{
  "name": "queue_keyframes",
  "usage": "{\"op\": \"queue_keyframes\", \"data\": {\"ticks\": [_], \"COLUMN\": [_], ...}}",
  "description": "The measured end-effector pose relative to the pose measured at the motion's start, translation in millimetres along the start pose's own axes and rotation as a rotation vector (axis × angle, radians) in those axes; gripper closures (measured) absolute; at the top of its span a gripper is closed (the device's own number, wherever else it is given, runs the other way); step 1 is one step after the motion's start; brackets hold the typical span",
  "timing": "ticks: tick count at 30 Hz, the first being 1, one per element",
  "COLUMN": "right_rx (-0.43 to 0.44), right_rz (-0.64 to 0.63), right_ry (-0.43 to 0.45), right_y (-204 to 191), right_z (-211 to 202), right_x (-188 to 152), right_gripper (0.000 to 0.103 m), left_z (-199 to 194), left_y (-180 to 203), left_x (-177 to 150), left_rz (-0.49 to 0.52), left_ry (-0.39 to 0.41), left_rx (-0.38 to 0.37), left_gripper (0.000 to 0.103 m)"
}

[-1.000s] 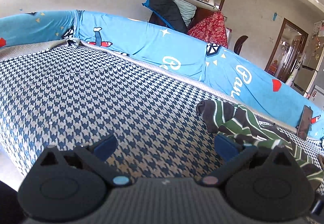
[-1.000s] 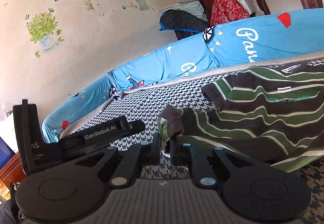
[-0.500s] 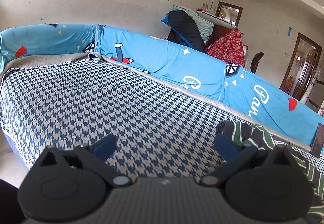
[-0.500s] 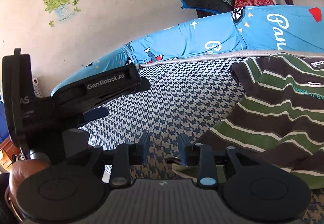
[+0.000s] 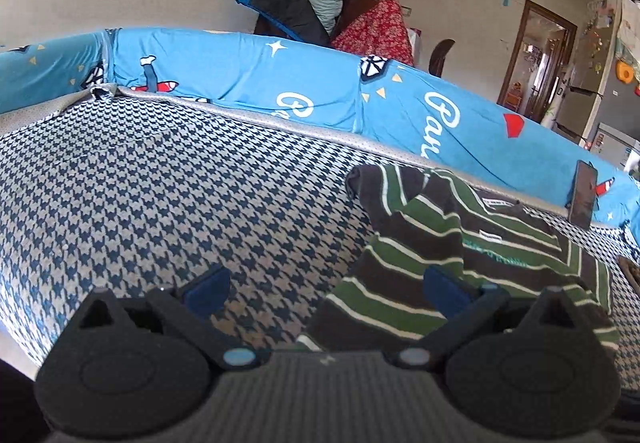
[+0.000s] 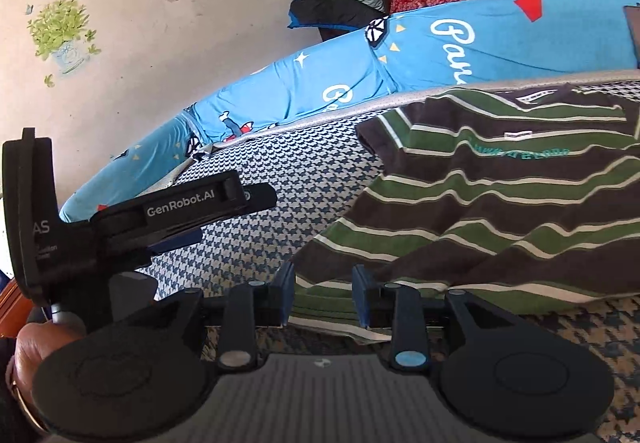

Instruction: Fold clothes

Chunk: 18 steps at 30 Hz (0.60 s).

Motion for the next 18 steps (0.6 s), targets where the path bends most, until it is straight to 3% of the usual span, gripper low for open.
{"op": "queue_keyframes", "data": {"ticks": [8, 13, 18], "right_rx": [-0.157, -0.278, -0.327], "right_rz": [0.125, 0.191, 0.315], "right_ry": [0.022, 0.032, 0.035], "right_y": [64, 97, 129], "right_z": [-33, -45, -53], "right_x": [-9, -13, -21], "right_gripper": [0.071, 0.071, 0.059], "left_z": [10, 13, 19], "left_y": [49, 78, 103], "left_x": [-26, -43, -60], "left_rz": [0.172, 0.308, 0.426], "left_ry": [-0.106, -0.140, -0.161], "left_rx": [-0.151, -0.189, -0.183], "left_gripper": [0.000, 0.000, 0.000]}}
Point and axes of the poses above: each gripper's, at about its wrist camera, not at the fingertips, and z roughly the way its jaws point, y to its right, x to its top, the point moved 1 cm from there along z, roughly the way its jaws point, and after that the axes turned 7 degrees about -x, right-handed, at the moved point
